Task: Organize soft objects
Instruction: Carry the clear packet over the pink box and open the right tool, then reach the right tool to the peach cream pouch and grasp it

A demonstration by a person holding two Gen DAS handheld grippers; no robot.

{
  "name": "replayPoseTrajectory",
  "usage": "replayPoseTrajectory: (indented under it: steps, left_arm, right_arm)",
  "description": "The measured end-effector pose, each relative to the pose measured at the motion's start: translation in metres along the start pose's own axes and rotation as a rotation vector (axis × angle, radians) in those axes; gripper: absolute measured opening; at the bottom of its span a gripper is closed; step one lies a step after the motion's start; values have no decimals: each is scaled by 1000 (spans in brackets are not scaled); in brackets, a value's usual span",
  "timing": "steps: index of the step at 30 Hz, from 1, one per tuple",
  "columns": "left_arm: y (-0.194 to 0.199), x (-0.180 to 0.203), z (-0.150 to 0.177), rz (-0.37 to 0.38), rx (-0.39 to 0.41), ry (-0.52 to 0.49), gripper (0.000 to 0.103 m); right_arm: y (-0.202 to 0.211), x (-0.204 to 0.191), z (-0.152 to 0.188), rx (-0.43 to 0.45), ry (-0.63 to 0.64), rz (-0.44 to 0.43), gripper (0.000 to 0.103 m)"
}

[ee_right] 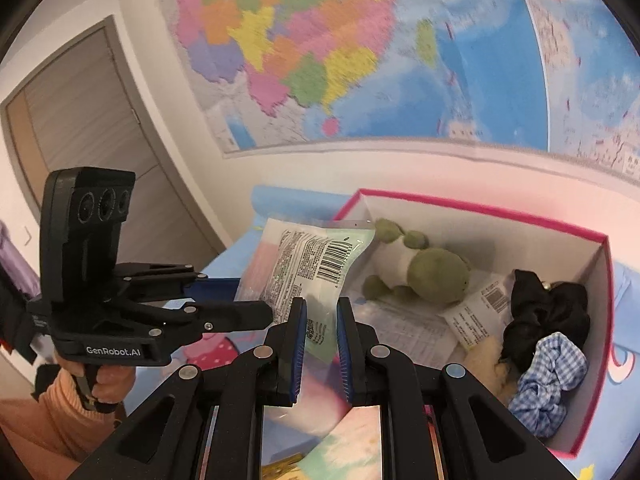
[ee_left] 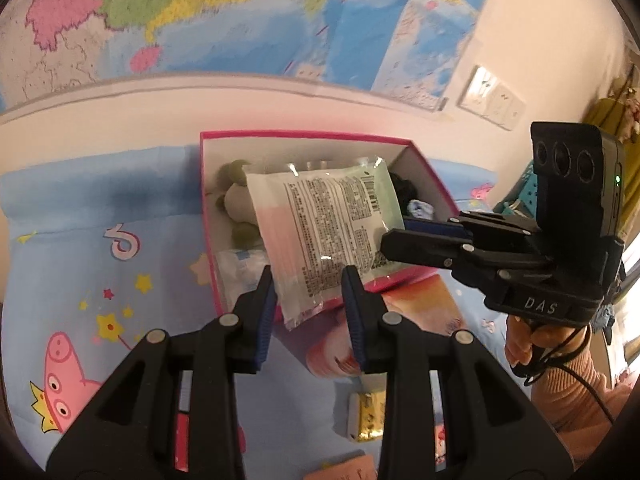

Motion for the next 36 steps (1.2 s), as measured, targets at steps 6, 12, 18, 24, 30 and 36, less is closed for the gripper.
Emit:
replayPoseTrajectory:
  steps: [6,12,18,24,30,36]
  left_arm:
    - [-22,-14,-5,-40,-24,16,34]
    - [-34,-29,-7,-87,-46,52,34]
    - [-22,-33,-8,-111,-16,65,35]
    - [6,-26,6,-104,43,51,38]
    - [27,-9,31,-42,59,15,38]
    - [36,19,62,18,41,-47,40]
  right_arm:
    - [-27,22,7,-55,-46,20,15]
    - [-51,35,17,-122,-69,63,25]
    - [-48,38,26,-138,-75,80,36]
    - [-9,31,25,-71,-72,65,40]
    - [39,11,31,-6,-59,9,44]
    - [75,-11,54,7,-43,-41,47]
Point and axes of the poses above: each gripper's, at about its wrist camera, not at the fingertips, and y roughly against the way its jaws point, x to its right, z to its underside, the point moved 9 cm from there along -y, roughly the way its jaws point, and after that the axes turned 7 degrees about x, right-handed, at the moved point
